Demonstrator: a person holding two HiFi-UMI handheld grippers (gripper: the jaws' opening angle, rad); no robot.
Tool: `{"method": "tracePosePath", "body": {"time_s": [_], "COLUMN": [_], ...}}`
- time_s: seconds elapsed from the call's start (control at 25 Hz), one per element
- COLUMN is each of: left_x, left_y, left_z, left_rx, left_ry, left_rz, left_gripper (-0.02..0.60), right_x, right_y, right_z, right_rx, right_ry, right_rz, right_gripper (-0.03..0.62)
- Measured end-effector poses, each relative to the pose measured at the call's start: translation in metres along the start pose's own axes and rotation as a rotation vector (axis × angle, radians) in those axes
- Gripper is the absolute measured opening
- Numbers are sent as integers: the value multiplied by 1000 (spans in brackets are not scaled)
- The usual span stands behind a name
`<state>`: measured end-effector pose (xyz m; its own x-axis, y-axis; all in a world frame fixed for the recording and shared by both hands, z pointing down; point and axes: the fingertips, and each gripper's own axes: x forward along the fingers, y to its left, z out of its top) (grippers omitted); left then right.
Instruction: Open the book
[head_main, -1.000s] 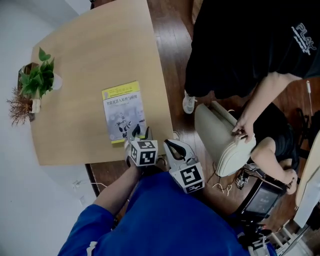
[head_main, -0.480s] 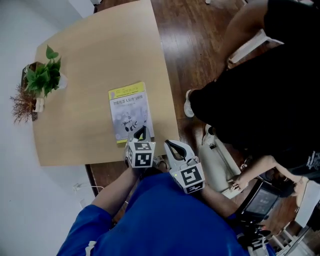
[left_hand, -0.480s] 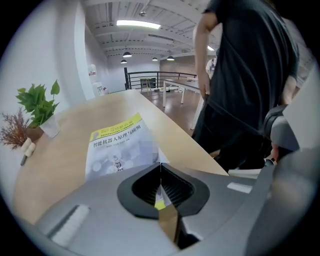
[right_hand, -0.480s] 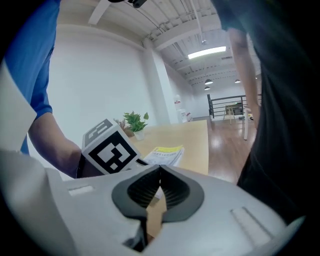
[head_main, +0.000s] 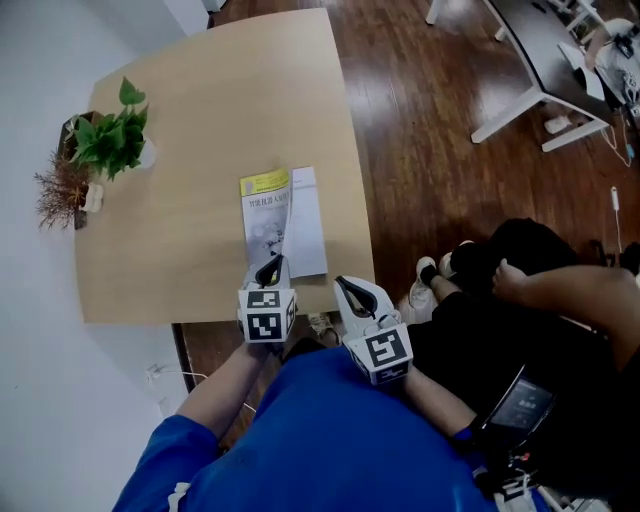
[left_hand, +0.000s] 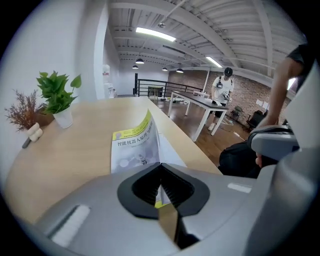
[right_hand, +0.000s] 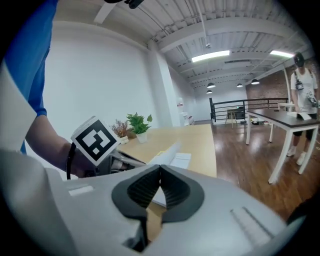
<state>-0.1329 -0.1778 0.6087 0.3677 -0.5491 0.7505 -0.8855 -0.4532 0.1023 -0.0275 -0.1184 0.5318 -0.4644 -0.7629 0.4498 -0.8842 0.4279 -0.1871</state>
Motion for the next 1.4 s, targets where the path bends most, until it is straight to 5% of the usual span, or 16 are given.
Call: {"method": "tracePosePath", "body": {"time_s": [0.72,1.4], "left_x": [-6,-70], "left_y": [2,105], "left_z": [-2,-22], "left_rx": [-11,-185], "left_ry": [-17,-78], "left_rz": [6,180], "left_gripper": [9,9], "right_x": [-5,10], "right_y": [4,32], "right_z": [-2,15], "right_rx": [-9,-70], "right_ry": [-16,-16], "right_rz": [18,114], "right_gripper": [3,2]}}
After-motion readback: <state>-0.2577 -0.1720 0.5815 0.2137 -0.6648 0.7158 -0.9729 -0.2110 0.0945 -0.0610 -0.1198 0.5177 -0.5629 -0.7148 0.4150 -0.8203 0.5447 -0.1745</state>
